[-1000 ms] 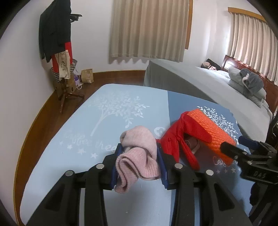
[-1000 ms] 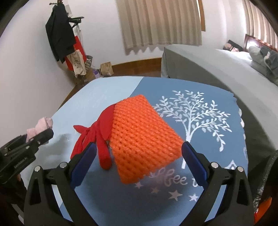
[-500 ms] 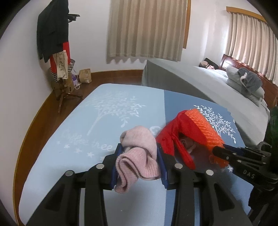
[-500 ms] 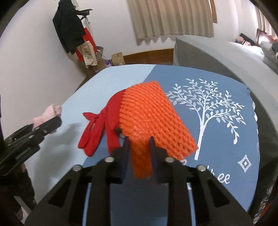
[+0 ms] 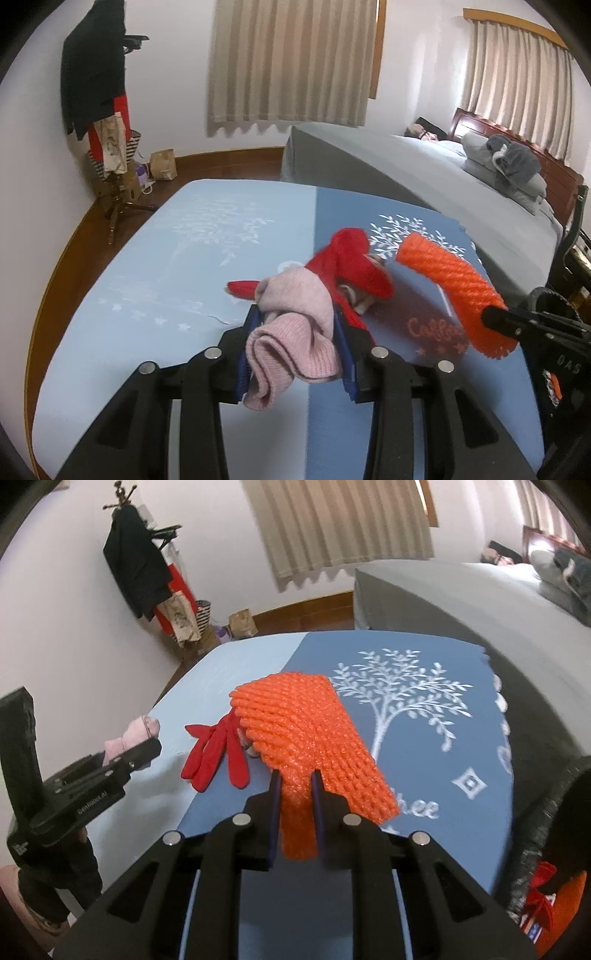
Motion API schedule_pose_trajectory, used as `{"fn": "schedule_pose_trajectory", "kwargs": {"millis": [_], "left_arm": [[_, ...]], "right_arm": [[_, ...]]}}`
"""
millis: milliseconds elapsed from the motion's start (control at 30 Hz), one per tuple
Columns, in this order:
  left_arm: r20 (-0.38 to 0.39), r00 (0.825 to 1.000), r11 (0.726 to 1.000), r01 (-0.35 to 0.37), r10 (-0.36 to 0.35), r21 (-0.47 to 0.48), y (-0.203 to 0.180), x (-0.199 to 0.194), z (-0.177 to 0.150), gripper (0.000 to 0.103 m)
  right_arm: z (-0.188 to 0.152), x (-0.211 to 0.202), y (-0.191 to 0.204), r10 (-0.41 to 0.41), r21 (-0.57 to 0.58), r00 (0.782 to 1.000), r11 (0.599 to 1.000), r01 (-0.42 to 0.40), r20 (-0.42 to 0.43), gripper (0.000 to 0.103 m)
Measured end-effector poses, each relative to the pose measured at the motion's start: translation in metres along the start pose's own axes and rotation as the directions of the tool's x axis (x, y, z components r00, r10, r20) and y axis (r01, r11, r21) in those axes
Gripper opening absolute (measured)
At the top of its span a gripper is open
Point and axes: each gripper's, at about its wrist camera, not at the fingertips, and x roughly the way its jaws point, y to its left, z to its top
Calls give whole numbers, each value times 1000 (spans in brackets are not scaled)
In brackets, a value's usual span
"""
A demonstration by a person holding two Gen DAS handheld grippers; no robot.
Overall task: Collect trash
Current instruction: 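Carry the pink cloth and orange mesh over the bin and release both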
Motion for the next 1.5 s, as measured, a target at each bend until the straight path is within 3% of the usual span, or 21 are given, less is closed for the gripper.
{"fn": "schedule_pose_trajectory", "kwargs": {"millis": [800,1500], "left_arm": [[11,994,989,110,-112,99,-68,-14,7,38],[43,979,966,187,-197,181,-139,-46,14,38]], "right_arm": [[-13,-60,-39,-81,86,995,993,76,62,15],[-31,-129,-65,-157,124,978,982,140,139,15]]}}
